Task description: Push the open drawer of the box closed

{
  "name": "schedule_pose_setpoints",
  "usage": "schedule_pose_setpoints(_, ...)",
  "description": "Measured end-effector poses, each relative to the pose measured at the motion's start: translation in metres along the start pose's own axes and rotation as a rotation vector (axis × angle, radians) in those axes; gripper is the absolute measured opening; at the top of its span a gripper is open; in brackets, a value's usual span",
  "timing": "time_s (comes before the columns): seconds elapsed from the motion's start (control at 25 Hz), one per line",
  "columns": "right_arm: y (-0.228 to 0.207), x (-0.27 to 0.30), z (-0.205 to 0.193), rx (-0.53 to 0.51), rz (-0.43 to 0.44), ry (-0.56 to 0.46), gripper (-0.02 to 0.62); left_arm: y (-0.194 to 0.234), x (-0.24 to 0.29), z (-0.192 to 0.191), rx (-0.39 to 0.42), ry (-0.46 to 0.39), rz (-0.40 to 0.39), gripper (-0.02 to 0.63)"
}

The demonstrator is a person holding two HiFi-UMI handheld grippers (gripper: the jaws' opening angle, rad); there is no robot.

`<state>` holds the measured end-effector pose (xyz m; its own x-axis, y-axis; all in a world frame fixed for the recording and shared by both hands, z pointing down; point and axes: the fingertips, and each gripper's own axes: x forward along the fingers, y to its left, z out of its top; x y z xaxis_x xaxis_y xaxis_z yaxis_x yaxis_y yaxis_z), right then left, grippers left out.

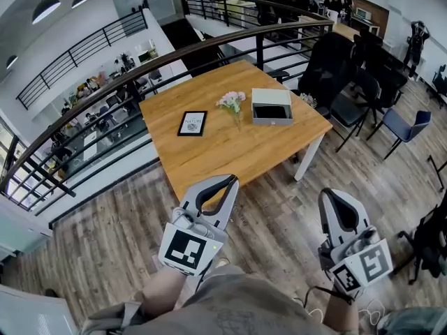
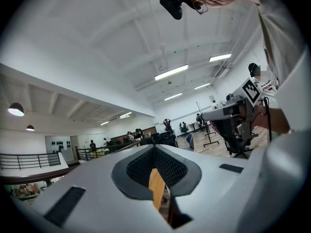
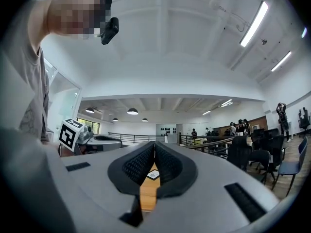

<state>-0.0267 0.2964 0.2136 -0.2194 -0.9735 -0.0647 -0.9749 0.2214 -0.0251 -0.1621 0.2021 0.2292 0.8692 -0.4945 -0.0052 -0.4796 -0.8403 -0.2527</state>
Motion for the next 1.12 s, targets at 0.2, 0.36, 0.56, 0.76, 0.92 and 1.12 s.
schedule_pose_setpoints(0.2,-0.002,-0.009,0.0,-0.002,0.003,-0.016,0.034,-0.015,-0.001,0.002,0.002,-0.002,-0.014,0.021)
schedule_pose_setpoints(0.36,-0.006,-0.009,-0.006,0.018,0.01,-0.008,0.23,-0.024,0.001,-0.007,0.012,0.025,-0.027,0.021)
schedule_pose_setpoints(0.56,-0.018,-0.003,-0.024,0.063,-0.014,-0.001,0.212,-0.025,0.005,-0.024,0.013,0.052,-0.04,0.021)
schedule_pose_setpoints(0.76,-0.038,0.01,-0.049,0.087,-0.012,0.04,0.202,-0.022,0.035,-0.039,0.001,0.058,-0.055,0.021)
schedule_pose_setpoints(0.92,-0.057,0.028,-0.063,0.085,-0.021,0.082,0.203,-0.01,0.06,-0.051,0.0,0.063,-0.067,0.021)
schedule_pose_setpoints(1.12,-0.091,0.062,-0.089,0.098,-0.038,0.136,0.196,0.01,0.095,-0.075,-0.025,0.092,-0.072,0.021)
